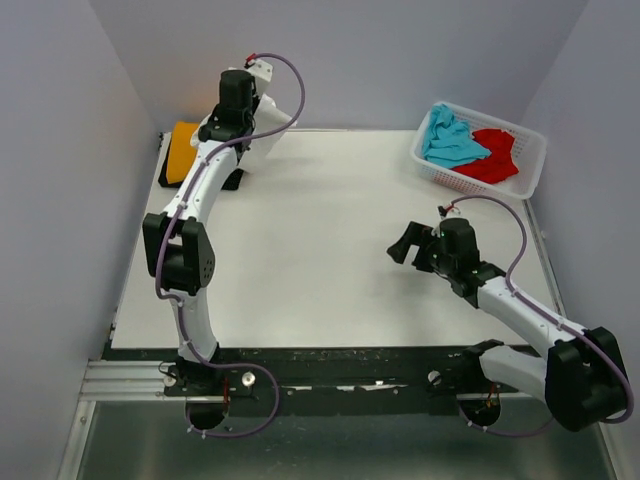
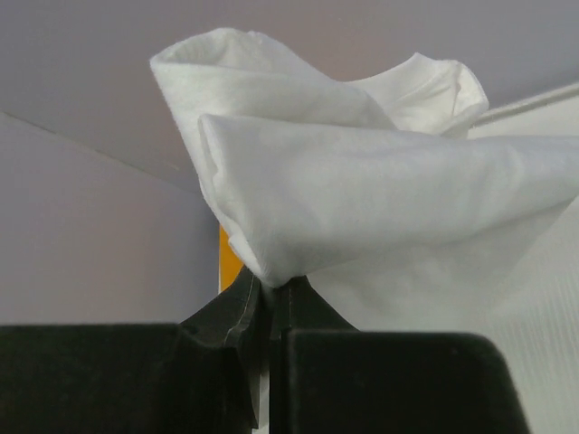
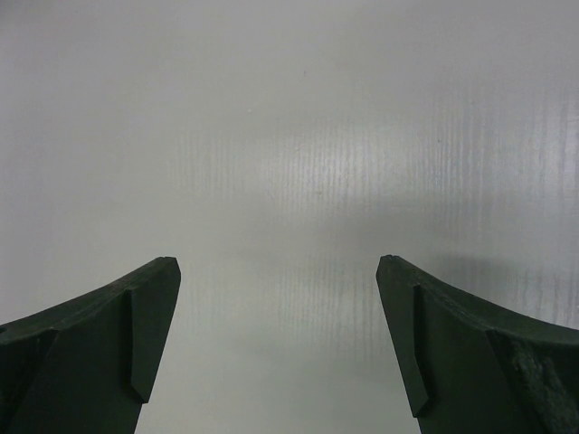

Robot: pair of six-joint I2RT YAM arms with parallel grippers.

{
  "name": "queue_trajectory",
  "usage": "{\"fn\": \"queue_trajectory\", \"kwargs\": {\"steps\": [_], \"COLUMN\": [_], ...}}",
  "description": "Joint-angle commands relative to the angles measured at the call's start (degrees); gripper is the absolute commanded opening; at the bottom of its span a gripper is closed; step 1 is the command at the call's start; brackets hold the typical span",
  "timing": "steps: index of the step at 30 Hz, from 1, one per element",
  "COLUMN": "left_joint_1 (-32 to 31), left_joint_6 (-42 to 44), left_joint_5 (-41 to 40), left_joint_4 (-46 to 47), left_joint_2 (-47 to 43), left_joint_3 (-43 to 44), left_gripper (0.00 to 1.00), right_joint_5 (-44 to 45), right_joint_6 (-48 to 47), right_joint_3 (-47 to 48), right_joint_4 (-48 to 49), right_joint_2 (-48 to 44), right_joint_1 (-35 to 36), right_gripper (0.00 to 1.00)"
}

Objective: Fold and stack the t-shirts
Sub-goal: Put the neatly folded tshirt into the corner of the board with the left arm

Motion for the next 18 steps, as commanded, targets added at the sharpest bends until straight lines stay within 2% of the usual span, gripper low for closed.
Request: {"fn": "queue_trajectory", "kwargs": {"steps": [1, 12, 18], "left_joint_1": [2.0, 6.0, 10.6], "left_joint_6": [-1.2, -9.0, -14.7], "left_joint_5": [7.1, 12.0, 17.7], "left_joint_4": [-0.2, -8.6, -13.1], "left_joint_2": [-2.2, 3.9, 7.5], "left_joint_3": [3.3, 15.0, 16.1], "left_gripper": [0.0, 0.0, 0.0], "right_joint_5": [3.9, 6.1, 6.3], "right_joint_6": [-1.1, -1.2, -1.2], "right_joint_3": [0.7, 0.8, 1.5], "right_joint_4": [-0.4, -0.8, -1.1], "right_joint_2": [0.3, 1.2, 3.0], "right_joint_1": [0.0, -0.1, 0.0], "right_gripper": [1.0, 1.0, 1.0]}}
